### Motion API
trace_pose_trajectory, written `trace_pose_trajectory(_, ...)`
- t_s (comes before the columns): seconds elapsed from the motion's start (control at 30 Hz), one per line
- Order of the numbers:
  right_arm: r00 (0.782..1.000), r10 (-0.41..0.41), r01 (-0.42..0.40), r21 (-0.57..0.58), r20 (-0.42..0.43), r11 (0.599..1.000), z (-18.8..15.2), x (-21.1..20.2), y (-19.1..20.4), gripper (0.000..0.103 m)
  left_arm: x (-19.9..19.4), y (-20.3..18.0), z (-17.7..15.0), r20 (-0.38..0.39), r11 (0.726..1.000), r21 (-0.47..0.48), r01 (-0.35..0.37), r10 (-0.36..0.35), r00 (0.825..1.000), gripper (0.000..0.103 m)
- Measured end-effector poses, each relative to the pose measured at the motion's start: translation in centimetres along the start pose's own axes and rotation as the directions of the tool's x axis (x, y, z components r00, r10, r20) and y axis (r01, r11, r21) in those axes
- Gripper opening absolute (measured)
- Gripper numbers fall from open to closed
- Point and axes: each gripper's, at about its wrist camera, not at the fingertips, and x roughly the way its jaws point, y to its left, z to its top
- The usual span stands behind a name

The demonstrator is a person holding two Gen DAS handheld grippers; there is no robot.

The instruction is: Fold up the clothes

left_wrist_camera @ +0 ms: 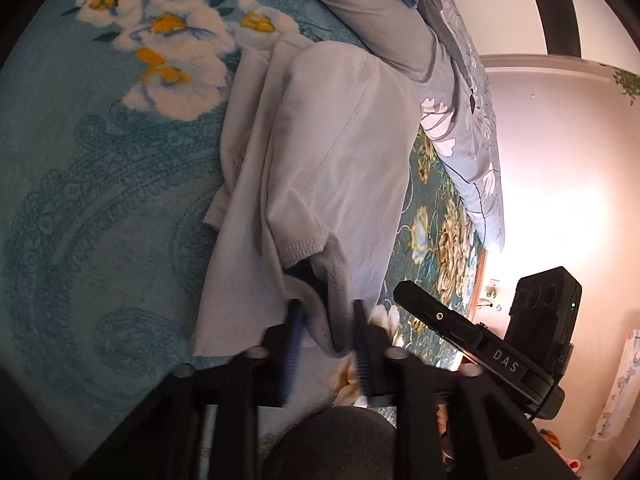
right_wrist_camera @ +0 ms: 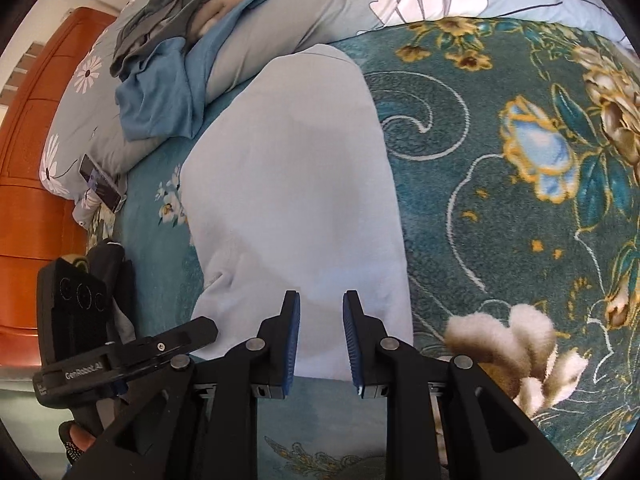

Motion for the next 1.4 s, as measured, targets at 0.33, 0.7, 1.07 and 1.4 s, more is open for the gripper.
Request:
trace_pose_trajectory(0.33, 1.0, 0.017, -0.015, -0.082, 0.023, 0.996, 3.5, 0.3, 2.9, 0.022, -0.2, 4.4, -1.1, -0.001, 0.993, -0.037, -0.113, 0.113, 0.994, 0.006)
trace_pose_trajectory(0.7, 0.999, -0.004, -0.004, -0.193, -0.039, 0.981, 9.9, 8.4, 10.3, 0.022, -2.7, 3.9, 0.0, -0.002, 0.996, 0.038, -0.084, 0.085, 0.996, 0.033)
trace_pose_trajectory(1.07, 0.995, 0.083, -0.073, -0.152, 0.057, 0.986, 7.0, 2.5, 4.9, 0.043, -2.0, 3.0, 7.6, 0.097, 0.979, 0.086, -0.185, 0.177, 0.979, 0.062)
trace_pose_trajectory(1.4, 0.974, 0.207, -0.203, 0.052, -0.096, 0.978, -1.9, 2.8, -7.3, 0.046, -0.9, 3.7, 13.0, 0.062, 0.983, 0.123, -0.136, 0.129, 0.99, 0.065)
